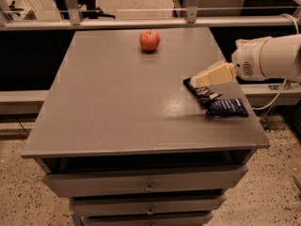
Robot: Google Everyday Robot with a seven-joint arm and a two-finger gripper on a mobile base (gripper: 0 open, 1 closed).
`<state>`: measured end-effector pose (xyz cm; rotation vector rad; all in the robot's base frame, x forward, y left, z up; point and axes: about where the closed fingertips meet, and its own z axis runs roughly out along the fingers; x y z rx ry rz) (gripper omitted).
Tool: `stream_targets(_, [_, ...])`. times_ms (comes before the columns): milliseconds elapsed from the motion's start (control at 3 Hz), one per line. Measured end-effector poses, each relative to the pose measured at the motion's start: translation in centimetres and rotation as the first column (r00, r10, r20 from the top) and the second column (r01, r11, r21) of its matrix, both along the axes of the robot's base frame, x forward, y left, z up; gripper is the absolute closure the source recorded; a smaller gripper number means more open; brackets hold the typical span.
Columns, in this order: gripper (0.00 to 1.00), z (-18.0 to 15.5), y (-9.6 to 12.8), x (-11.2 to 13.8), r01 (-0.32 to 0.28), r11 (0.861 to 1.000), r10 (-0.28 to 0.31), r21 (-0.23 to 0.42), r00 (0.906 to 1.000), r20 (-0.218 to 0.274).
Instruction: Move rxbar chocolate near rxbar blueberry
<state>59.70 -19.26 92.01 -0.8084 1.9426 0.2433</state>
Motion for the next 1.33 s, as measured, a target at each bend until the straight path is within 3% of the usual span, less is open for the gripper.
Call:
stream_targets(333, [0.0,0.7,-0.9,2.5,-0.046,0.999,0.046,-0.003,0.997,0.062])
stream_targets(667, [0.0,2.4,-2.5,6.6,-0.116,0.993,0.119,-0.03,0.9798,0.161])
stream_targets(1000, [0.0,6.5,-4.4,9.7,-0.131,0.99,0.141,-0.055,0.949,0.282])
stream_targets(1333, [0.0,11.1,-5.9,10.2,-0.102,0.993,0.117,-0.06,0.9239,0.364])
